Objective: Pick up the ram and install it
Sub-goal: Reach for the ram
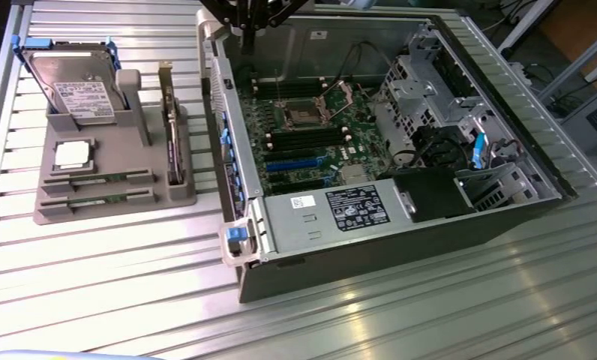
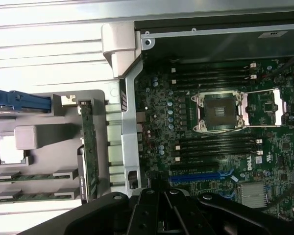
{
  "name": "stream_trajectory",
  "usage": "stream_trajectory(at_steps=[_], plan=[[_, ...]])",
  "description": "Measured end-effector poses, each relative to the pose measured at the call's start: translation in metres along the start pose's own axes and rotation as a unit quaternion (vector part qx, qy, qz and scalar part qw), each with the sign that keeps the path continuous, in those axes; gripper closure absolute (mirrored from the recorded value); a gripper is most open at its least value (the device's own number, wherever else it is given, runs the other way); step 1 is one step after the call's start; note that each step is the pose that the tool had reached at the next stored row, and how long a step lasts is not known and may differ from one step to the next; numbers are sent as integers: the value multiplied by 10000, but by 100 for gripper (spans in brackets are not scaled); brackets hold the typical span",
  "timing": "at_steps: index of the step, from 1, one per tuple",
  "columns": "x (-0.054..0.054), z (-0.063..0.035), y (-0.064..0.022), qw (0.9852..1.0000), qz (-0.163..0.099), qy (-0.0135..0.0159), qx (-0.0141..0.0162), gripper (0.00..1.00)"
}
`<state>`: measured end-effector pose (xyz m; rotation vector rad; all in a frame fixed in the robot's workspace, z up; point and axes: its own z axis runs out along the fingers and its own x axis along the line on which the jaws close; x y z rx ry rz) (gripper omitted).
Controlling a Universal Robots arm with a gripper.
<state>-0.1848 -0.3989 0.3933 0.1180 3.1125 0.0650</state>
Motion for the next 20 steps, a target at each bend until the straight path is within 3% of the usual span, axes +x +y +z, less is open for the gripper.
stream_trajectory(at_steps=[20], plan=[[126, -4, -10, 10000, 0, 0, 0, 90]])
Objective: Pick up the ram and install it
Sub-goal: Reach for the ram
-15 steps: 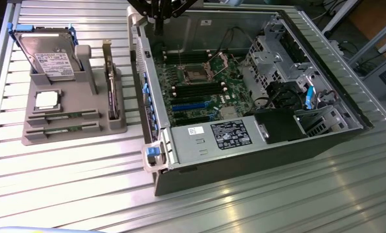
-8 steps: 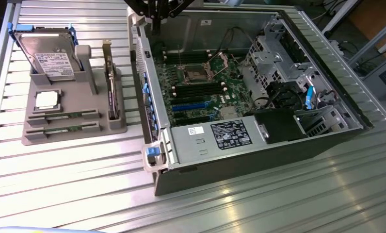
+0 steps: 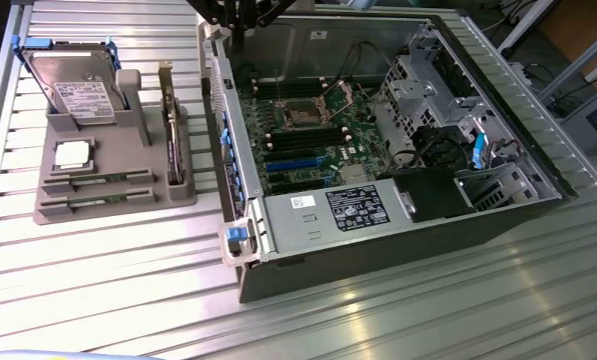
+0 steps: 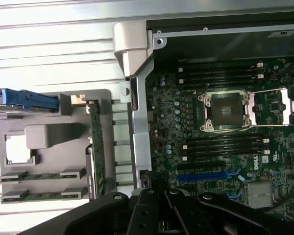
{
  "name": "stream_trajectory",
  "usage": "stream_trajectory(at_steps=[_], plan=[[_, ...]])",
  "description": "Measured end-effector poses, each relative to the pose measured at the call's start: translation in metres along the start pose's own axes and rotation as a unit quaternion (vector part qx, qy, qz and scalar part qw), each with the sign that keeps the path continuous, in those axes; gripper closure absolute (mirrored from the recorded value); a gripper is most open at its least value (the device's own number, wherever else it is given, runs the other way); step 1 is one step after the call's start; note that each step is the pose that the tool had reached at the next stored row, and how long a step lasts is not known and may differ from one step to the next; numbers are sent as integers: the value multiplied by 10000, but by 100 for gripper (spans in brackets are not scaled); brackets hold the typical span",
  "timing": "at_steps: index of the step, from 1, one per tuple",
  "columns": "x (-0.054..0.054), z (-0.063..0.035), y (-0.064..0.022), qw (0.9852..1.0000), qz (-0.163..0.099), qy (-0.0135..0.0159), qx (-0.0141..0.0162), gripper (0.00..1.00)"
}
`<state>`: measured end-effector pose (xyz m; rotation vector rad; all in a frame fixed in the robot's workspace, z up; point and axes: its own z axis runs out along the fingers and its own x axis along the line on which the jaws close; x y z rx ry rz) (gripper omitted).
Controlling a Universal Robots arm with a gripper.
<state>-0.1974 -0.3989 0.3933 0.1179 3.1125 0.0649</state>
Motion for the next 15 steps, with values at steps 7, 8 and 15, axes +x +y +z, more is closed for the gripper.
stream_trajectory(at_steps=[7, 8, 15], plan=[[45, -1, -3, 10000, 0, 0, 0, 90], [50, -1, -4, 10000, 0, 0, 0, 90], [103, -3, -8, 10000, 0, 0, 0, 90]])
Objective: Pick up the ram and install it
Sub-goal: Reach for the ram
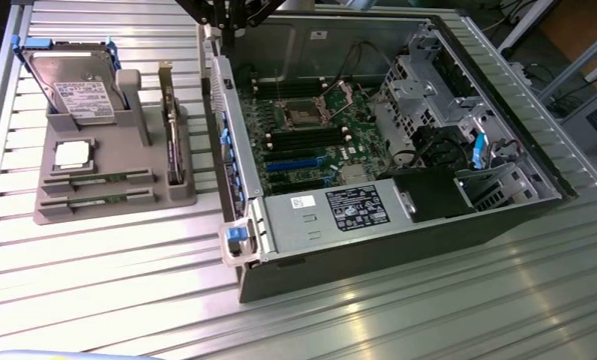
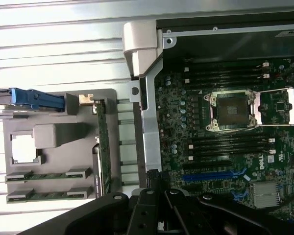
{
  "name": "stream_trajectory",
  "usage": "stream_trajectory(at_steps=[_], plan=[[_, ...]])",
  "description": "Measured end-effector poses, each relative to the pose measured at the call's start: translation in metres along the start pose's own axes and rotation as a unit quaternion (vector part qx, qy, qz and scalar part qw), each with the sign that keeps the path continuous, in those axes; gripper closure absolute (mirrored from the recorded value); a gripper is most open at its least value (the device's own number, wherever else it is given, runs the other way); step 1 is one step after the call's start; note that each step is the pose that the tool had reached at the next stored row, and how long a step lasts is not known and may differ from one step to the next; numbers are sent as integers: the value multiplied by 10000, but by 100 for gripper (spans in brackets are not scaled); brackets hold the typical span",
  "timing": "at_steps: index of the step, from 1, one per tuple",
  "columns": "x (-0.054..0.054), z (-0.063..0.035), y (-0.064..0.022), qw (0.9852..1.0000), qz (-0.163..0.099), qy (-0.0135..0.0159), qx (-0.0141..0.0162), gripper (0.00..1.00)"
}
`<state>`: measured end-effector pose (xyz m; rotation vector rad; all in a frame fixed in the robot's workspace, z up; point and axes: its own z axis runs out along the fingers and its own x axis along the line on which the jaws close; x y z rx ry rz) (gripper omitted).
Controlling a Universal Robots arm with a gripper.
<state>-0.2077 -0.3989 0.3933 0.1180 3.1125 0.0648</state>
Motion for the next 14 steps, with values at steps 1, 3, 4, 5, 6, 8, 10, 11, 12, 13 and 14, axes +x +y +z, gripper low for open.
stream_trajectory(at_steps=[1, 3, 4, 5, 6, 8, 10, 11, 12, 13, 14], plan=[[13, 0, -1, 10000, 0, 0, 0, 90], [33, -1, -2, 10000, 0, 0, 0, 90], [40, -1, -3, 10000, 0, 0, 0, 90], [48, -1, -4, 10000, 0, 0, 0, 90], [58, -1, -4, 10000, 0, 0, 0, 90], [69, -2, -5, 10000, 0, 0, 0, 90], [86, -2, -6, 10000, 0, 0, 0, 90], [98, -3, -7, 10000, 0, 0, 0, 90], [108, -3, -8, 10000, 0, 0, 0, 90], [117, -3, -9, 10000, 0, 0, 1, 90], [135, -4, -10, 10000, 0, 0, 1, 90]])
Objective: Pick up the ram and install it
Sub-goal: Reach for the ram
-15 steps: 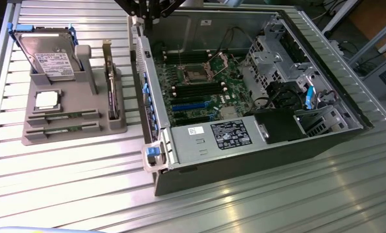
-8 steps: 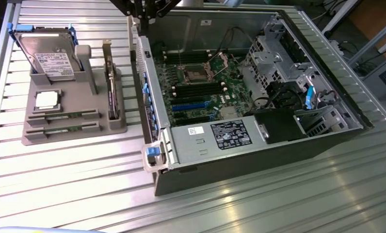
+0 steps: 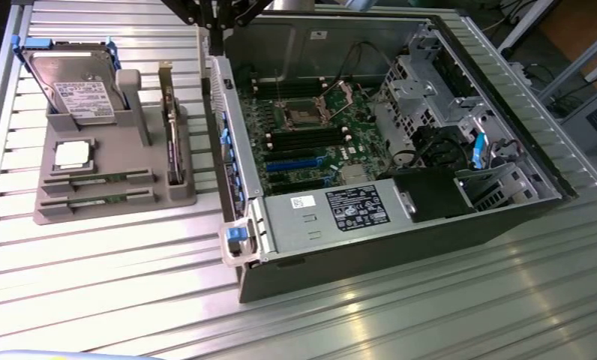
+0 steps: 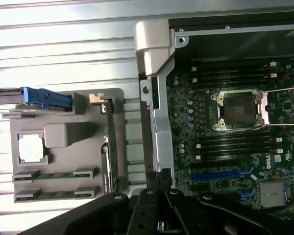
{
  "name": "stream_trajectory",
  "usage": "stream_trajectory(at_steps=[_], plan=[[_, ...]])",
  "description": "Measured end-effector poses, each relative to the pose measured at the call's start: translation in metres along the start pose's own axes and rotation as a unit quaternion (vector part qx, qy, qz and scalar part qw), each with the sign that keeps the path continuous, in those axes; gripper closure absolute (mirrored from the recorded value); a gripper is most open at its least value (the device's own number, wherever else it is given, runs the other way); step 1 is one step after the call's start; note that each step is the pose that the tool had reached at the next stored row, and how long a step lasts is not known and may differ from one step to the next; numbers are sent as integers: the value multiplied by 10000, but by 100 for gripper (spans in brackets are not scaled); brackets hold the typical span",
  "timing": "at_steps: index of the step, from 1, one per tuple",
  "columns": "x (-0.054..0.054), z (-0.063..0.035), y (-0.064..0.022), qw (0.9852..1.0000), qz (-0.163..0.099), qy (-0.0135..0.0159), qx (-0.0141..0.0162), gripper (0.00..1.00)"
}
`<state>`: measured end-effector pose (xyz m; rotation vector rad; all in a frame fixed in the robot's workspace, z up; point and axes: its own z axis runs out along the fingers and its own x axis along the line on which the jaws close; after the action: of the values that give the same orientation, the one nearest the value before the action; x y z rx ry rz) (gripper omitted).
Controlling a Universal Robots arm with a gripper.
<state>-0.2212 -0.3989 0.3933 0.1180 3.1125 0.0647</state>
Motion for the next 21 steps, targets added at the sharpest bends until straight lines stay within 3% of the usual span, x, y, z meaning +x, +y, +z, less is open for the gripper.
stream_trajectory(at_steps=[21], plan=[[264, -7, -20, 10000, 0, 0, 1, 90]])
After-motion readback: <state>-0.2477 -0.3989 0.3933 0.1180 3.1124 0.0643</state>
